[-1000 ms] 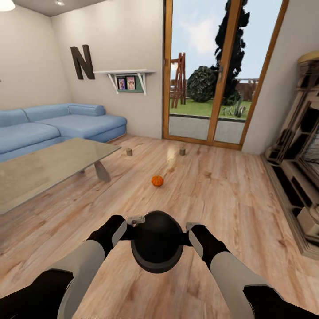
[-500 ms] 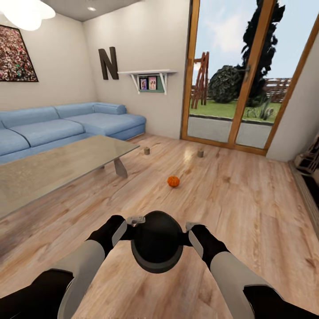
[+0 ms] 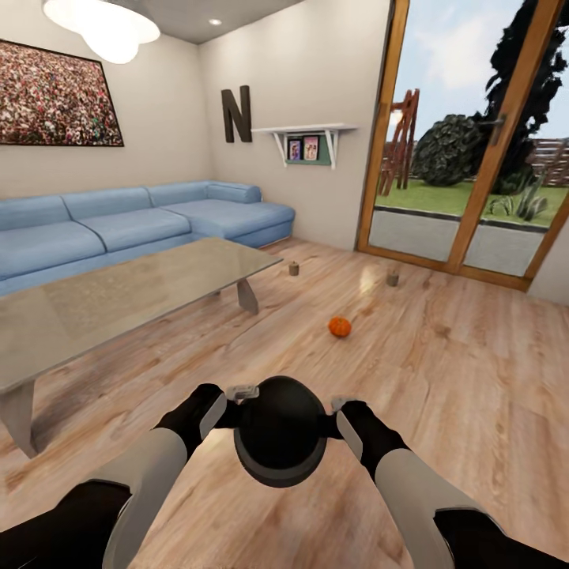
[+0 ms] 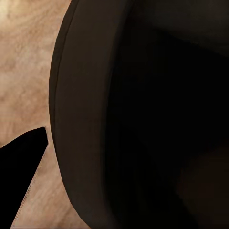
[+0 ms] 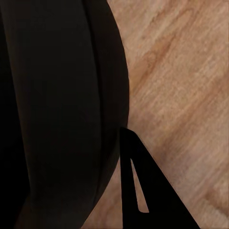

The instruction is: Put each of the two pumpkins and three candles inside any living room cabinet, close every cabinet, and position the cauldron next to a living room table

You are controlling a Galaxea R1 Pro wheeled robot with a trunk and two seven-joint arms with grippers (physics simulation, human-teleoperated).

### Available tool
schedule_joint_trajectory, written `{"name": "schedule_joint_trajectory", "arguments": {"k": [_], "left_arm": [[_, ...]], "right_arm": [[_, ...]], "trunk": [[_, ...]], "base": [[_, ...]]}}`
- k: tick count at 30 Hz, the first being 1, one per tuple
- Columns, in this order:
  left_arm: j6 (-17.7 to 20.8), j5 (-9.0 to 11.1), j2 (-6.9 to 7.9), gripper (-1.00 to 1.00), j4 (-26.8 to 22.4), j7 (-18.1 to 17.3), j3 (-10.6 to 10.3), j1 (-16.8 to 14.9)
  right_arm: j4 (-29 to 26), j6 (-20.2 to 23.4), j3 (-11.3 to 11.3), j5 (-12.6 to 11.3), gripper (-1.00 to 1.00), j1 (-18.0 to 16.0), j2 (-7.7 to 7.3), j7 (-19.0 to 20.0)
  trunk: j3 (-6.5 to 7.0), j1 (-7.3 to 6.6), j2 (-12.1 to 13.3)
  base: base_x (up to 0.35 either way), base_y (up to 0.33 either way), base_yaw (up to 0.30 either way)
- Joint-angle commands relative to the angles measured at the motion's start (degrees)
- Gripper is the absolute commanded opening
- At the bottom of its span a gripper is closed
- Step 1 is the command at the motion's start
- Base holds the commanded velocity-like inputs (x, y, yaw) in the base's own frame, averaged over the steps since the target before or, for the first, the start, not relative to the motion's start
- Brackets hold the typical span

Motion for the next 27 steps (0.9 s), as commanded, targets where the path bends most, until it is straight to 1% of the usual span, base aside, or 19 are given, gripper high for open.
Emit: {"name": "schedule_joint_trajectory", "arguments": {"k": [1,22,27], "left_arm": [[0.2,-2.6,0.23,-1.0,0.0,0.2,-0.8,0.0],[0.3,-2.6,0.25,-1.0,0.0,0.2,-0.8,0.0],[0.3,-2.6,0.24,-1.0,0.0,0.2,-0.8,0.0]], "right_arm": [[-0.9,0.1,0.3,-2.5,-1.0,0.0,0.01,1.9],[-0.9,0.1,0.3,-2.5,-1.0,0.0,0.01,1.9],[-0.9,0.1,0.3,-2.5,-1.0,0.0,0.01,1.9]], "trunk": [[-0.05,-0.02,0.0],[-0.05,-0.02,0.0],[-0.05,-0.02,0.0]], "base": [[0.0,0.0,0.287],[0.0,0.0,0.287],[0.066,-0.008,0.289]]}}
